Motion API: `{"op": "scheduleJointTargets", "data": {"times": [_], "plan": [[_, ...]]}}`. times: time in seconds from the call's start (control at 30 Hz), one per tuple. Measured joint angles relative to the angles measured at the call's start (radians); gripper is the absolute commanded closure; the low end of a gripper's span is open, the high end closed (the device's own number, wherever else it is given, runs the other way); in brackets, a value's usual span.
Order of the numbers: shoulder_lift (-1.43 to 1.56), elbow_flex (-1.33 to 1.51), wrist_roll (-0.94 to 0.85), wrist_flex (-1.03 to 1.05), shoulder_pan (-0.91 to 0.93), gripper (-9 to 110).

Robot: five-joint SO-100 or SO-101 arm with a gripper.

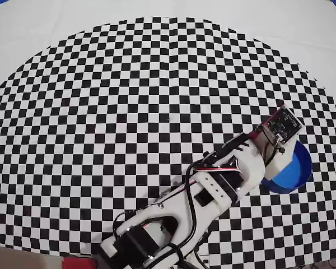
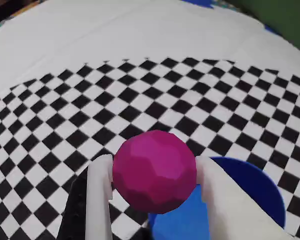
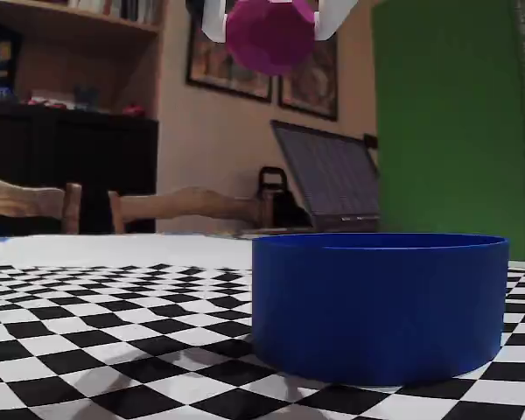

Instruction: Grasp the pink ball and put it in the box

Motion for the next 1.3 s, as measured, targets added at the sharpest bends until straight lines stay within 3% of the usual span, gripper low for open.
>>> {"op": "scheduleJointTargets", "data": {"times": [0.43,1.3], "plan": [[0.000,0.011,0.000,0.000,0.109,101],[-0.163,0.012,0.000,-0.009,0.117,101]]}}
